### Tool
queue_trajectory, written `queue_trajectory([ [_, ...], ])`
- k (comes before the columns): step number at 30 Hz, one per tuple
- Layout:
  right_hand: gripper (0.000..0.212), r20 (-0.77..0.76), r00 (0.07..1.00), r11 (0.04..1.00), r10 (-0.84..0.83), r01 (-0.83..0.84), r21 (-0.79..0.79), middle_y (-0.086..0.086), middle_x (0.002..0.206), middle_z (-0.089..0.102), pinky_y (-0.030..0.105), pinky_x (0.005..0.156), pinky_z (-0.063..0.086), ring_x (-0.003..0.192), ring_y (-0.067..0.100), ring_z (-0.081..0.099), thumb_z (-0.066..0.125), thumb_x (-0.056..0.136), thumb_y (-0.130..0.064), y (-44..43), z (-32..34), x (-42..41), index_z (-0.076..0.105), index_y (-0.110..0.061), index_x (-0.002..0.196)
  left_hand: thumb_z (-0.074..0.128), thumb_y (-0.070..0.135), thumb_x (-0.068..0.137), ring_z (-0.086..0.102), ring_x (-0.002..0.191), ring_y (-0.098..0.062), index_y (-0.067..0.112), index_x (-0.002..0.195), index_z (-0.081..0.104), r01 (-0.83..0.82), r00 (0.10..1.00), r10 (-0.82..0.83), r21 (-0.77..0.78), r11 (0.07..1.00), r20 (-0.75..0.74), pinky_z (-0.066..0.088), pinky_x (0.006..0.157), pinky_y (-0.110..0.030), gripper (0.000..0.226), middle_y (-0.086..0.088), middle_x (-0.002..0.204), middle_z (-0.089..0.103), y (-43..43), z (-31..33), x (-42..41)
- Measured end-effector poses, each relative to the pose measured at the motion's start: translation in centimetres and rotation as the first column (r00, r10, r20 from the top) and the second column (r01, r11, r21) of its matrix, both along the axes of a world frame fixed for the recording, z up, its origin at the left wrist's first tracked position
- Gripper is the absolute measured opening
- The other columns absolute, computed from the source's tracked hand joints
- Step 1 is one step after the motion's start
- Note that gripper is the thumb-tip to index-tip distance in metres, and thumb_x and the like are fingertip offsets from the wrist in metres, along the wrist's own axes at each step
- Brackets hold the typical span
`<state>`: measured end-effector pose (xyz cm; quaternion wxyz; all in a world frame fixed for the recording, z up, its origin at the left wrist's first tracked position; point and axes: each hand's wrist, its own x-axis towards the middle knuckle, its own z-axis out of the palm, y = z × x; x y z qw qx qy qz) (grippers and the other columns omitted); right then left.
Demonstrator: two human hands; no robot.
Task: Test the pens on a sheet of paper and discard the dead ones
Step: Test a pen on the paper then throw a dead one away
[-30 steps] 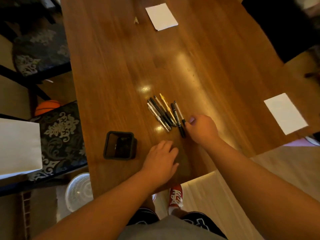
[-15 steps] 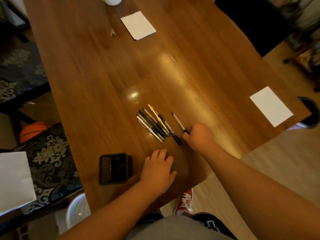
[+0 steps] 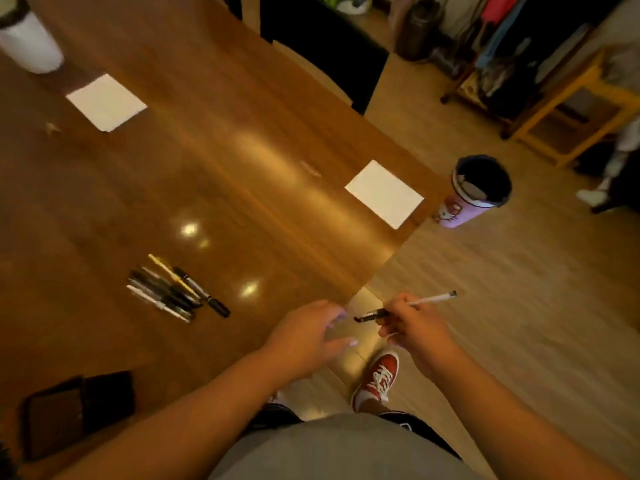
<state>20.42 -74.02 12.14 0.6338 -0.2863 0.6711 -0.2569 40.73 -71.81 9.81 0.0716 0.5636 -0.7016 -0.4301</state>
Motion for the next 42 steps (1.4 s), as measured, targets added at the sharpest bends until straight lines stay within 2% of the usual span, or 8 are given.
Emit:
queue_trajectory([
  [4,0.020,0.050,0.997,0.998,-0.056,0.057,-0.018,0.017,0.063,0.063,0.028,0.041,0.041,0.048,0.020,0.056,0.054,0.092,-0.004,-1.0,-0.2,-7.4,0.059,-0.008,0.073,0.065,0.053,0.083,0.052,0.091,0.004,0.030,0.121,0.060,0.024,0.999,-0.028,-0.091,0.996,-0.044,0.042,0.071,-0.012,0.044,0.017,0.107,0.058,-2.5,1.2,-8.3],
  [9,0.025,0.182,0.982,0.999,-0.042,0.045,-0.015,0.012,0.062,0.062,0.026,0.042,0.042,0.049,0.018,0.055,0.057,0.090,-0.008,-2.8,-0.1,-14.1,0.064,-0.017,0.068,0.064,0.039,0.090,0.057,0.094,-0.006,0.025,0.116,0.064,0.016,1.000,-0.019,-0.149,0.989,-0.016,0.050,0.079,-0.024,0.029,0.010,0.104,0.061,-4.8,2.5,-16.3],
  [18,0.013,0.258,0.960,0.993,0.108,-0.091,-0.078,0.012,0.065,0.064,0.026,0.045,0.044,0.050,0.017,0.056,0.064,0.092,-0.013,-8.9,0.9,-17.3,0.063,-0.007,0.082,0.065,0.044,0.087,0.059,0.078,0.003,0.034,0.094,0.065,-0.092,0.994,0.082,-0.132,0.987,-0.077,0.048,0.064,-0.014,0.012,0.019,0.078,0.058,-9.6,2.8,-19.0],
  [23,0.014,0.275,0.938,0.977,0.210,-0.192,-0.090,0.012,0.065,0.063,0.024,0.043,0.045,0.049,0.016,0.057,0.064,0.092,-0.010,-14.6,0.9,-16.5,0.065,-0.010,0.078,0.071,0.040,0.084,0.061,0.074,0.004,0.051,0.081,0.060,-0.235,0.953,0.231,0.004,0.972,-0.196,0.045,0.059,-0.010,0.015,0.024,0.082,0.064,-13.7,2.3,-18.0],
  [30,0.019,0.312,0.865,0.919,0.393,-0.375,-0.119,0.012,0.068,0.065,0.023,0.048,0.047,0.053,0.015,0.059,0.065,0.092,-0.013,-22.5,0.8,-14.1,0.070,-0.015,0.074,0.068,0.035,0.088,0.062,0.063,-0.002,0.026,0.076,0.068,-0.300,0.849,0.396,0.296,0.907,-0.350,0.046,0.057,-0.013,0.016,0.006,0.070,0.067,-19.6,2.6,-15.0],
  [35,0.017,0.387,0.784,0.870,0.484,-0.479,-0.118,0.010,0.069,0.066,0.022,0.050,0.047,0.055,0.013,0.058,0.068,0.090,-0.018,-26.4,0.7,-12.1,0.069,-0.018,0.073,0.062,0.022,0.094,0.060,0.060,-0.001,0.009,0.085,0.064,-0.262,0.810,0.433,0.416,0.871,-0.395,0.046,0.057,-0.014,0.016,0.005,0.066,0.065,-22.4,3.5,-12.8],
  [38,0.013,0.423,0.742,0.839,0.520,-0.538,-0.088,0.009,0.068,0.066,0.022,0.048,0.046,0.054,0.013,0.058,0.071,0.085,-0.022,-28.0,0.2,-10.5,0.068,-0.017,0.073,0.057,0.022,0.096,0.060,0.062,-0.004,0.013,0.085,0.065,-0.264,0.788,0.470,0.472,0.841,-0.398,0.047,0.060,-0.016,0.017,0.005,0.067,0.064,-22.9,3.4,-11.3],
  [42,0.011,0.399,0.832,0.909,0.384,-0.416,-0.007,0.008,0.068,0.059,0.021,0.046,0.044,0.054,0.012,0.053,0.075,0.080,-0.023,-32.2,-0.4,-11.2,0.069,-0.016,0.074,0.053,0.026,0.098,0.057,0.063,-0.010,0.011,0.087,0.068,-0.399,0.715,0.617,0.533,0.746,-0.329,0.048,0.066,-0.025,0.024,0.002,0.067,0.062,-22.2,2.1,-7.3],
])
